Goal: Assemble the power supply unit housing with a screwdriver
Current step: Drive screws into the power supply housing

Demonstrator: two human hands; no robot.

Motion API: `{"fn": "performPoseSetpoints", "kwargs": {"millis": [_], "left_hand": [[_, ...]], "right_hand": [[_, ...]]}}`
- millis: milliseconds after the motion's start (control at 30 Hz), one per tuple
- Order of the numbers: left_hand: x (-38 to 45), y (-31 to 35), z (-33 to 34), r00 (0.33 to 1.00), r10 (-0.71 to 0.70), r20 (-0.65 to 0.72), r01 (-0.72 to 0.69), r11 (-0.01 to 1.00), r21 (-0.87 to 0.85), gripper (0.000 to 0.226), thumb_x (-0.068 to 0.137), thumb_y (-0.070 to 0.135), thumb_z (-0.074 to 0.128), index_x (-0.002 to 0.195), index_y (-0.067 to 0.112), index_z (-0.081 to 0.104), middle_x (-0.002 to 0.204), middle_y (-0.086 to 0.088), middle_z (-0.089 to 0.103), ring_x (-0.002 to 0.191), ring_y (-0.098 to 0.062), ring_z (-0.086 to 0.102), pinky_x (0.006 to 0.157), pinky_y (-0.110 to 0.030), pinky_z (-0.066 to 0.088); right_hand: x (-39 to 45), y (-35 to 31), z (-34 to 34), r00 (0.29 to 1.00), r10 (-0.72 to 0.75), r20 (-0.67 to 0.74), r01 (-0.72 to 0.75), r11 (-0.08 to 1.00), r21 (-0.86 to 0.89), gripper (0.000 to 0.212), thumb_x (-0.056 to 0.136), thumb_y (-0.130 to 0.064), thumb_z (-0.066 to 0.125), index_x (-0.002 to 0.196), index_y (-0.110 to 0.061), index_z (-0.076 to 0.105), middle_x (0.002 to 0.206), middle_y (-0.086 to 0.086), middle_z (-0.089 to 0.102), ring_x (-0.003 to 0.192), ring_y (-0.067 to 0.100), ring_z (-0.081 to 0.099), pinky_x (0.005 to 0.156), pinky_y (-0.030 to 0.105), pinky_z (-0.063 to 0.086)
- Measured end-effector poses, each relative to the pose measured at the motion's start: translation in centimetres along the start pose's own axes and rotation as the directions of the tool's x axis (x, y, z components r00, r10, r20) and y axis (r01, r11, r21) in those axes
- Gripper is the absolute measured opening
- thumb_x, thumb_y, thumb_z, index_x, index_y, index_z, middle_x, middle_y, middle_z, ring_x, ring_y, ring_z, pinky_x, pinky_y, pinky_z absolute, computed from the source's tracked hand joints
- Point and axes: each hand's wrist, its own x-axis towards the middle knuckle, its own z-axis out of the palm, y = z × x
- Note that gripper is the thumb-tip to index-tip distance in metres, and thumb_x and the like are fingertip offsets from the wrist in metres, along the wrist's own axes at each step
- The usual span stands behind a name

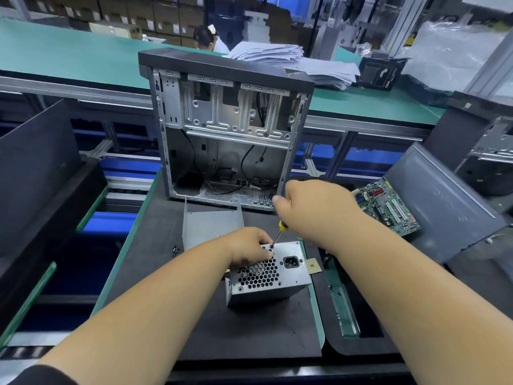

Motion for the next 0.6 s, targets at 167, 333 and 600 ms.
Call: {"fn": "performPoseSetpoints", "kwargs": {"millis": [167,333,600], "left_hand": [[0.1,-0.1,0.0,1.0,-0.014,0.002,0.014,1.0,0.01,0.01,0.09,0.024,0.062,0.1,0.025,0.064,0.085,-0.002,0.067,0.066,-0.015,0.057,0.062,-0.023,0.048],[0.3,-0.4,0.1,1.0,0.003,0.01,-0.004,0.999,0.05,0.025,0.091,0.027,0.062,0.116,0.025,0.063,0.095,-0.002,0.067,0.07,-0.015,0.056,0.066,-0.023,0.046],[0.7,-0.6,-0.1,1.0,0.018,0.011,-0.018,1.0,0.018,0.009,0.09,0.024,0.062,0.084,0.031,0.063,0.075,0.002,0.062,0.059,-0.013,0.051,0.059,-0.022,0.042]], "right_hand": [[-0.5,0.1,-0.8,0.979,-0.202,0.016,0.201,0.978,0.061,0.015,0.093,-0.026,0.057,0.093,-0.017,0.044,0.081,-0.001,0.051,0.077,0.024,0.051,0.061,0.036,0.043],[0.5,0.2,-1.0,0.992,0.115,0.06,-0.101,0.974,-0.203,0.055,0.097,-0.06,0.041,0.065,-0.016,0.041,0.064,0.001,0.046,0.054,0.019,0.042,0.049,0.026,0.033],[-0.3,0.3,0.1,0.991,-0.132,0.009,0.13,0.984,0.122,0.018,0.09,-0.036,0.047,0.084,-0.019,0.042,0.078,-0.001,0.049,0.073,0.023,0.049,0.053,0.034,0.031]]}}
